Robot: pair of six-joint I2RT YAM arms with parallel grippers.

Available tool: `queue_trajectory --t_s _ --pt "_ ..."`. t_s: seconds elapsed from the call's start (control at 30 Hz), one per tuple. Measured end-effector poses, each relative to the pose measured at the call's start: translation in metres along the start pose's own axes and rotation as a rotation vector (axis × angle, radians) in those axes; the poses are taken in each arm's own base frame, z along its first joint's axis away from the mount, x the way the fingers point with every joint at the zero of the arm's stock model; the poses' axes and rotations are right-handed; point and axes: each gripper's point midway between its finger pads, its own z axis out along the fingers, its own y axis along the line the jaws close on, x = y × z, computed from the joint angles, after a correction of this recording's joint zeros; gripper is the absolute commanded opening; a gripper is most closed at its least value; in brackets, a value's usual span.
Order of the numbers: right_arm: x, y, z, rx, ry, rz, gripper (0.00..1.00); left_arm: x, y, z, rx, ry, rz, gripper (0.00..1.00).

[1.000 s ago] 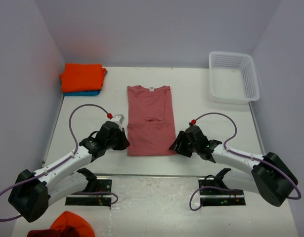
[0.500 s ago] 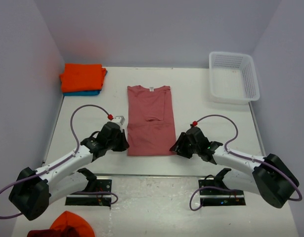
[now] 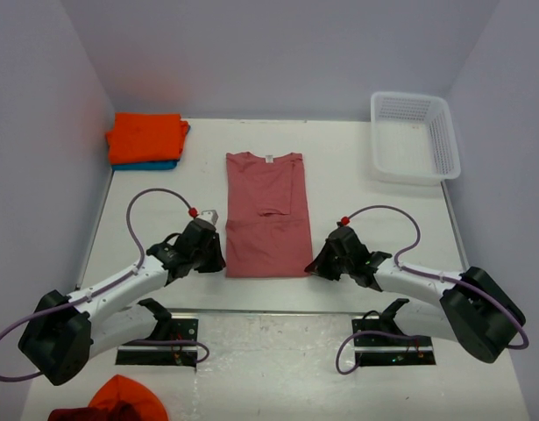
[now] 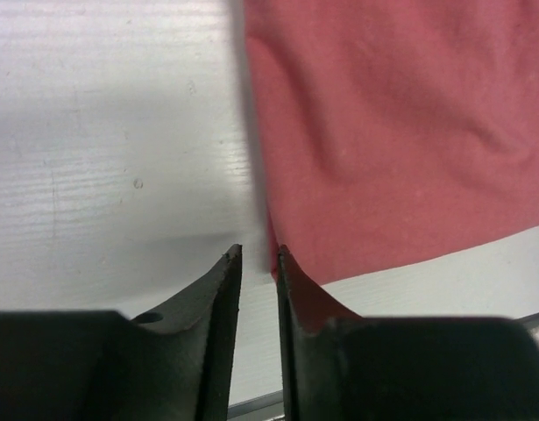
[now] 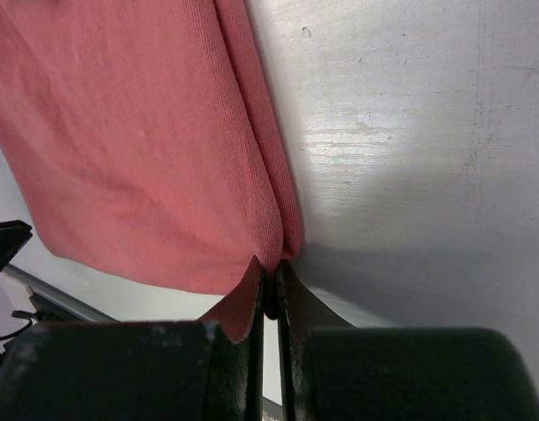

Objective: Fold and stack the t-shirts
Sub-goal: Grab one side of the 2/3 rectangular tshirt with both arms

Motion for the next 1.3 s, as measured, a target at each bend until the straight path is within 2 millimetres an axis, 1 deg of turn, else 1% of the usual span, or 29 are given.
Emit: queue_trajectory --t_s 0.07,0.13,0.2,0.23,0.3,0.37,0.47,0.53,0.6,0.7,0.8,1.13,1.23,1.3 --pt "0.0 0.0 0.0 0.0 0.0 0.0 0.0 0.003 0.004 0.0 -0.024 0.01 -0.009 0.3" --pt "0.0 0.0 0.0 0.001 0.0 -0.001 0.0 0.005 0.007 -0.001 -0.038 0.015 -0.023 0.38" --pt "0.0 0.0 0.001 0.001 0.001 0.0 0.0 0.006 0.008 -0.002 -0.043 0.016 -0.035 0.42" --pt "0.0 0.0 0.001 -0.001 0.001 -0.001 0.0 0.005 0.006 -0.005 -0.036 0.007 -0.048 0.47" --pt "0.0 0.0 0.001 -0.002 0.002 -0.001 0.0 0.002 0.004 -0.007 -0.024 -0.006 -0.057 0.52" --pt "0.0 0.001 0.002 -0.005 0.002 -0.002 0.0 -0.001 -0.001 -0.011 0.0 -0.022 -0.068 0.54" --pt "0.0 0.002 0.003 -0.011 0.001 -0.004 0.0 -0.004 -0.009 -0.015 0.042 -0.033 -0.088 0.54" --pt "0.0 0.002 0.003 -0.012 0.003 -0.005 0.0 -0.002 -0.014 -0.014 0.075 -0.026 -0.101 0.54" --pt "0.0 0.002 0.003 -0.012 0.003 -0.005 0.0 0.005 -0.016 -0.011 0.096 -0.002 -0.111 0.53" --pt "0.0 0.003 0.003 -0.013 0.002 -0.006 0.0 0.019 -0.013 -0.004 0.094 0.046 -0.12 0.53" --pt "0.0 0.002 0.003 -0.013 0.001 -0.006 0.0 0.025 -0.011 0.0 0.087 0.068 -0.128 0.54" --pt "0.0 0.002 0.002 -0.015 -0.001 -0.006 0.0 0.026 -0.013 0.01 0.088 0.079 -0.128 0.54" --pt "0.0 0.002 0.002 -0.015 -0.001 -0.006 0.0 0.024 -0.016 0.013 0.104 0.073 -0.128 0.52" --pt "0.0 0.002 0.002 -0.016 -0.001 -0.006 0.0 0.024 -0.018 0.014 0.117 0.07 -0.132 0.47"
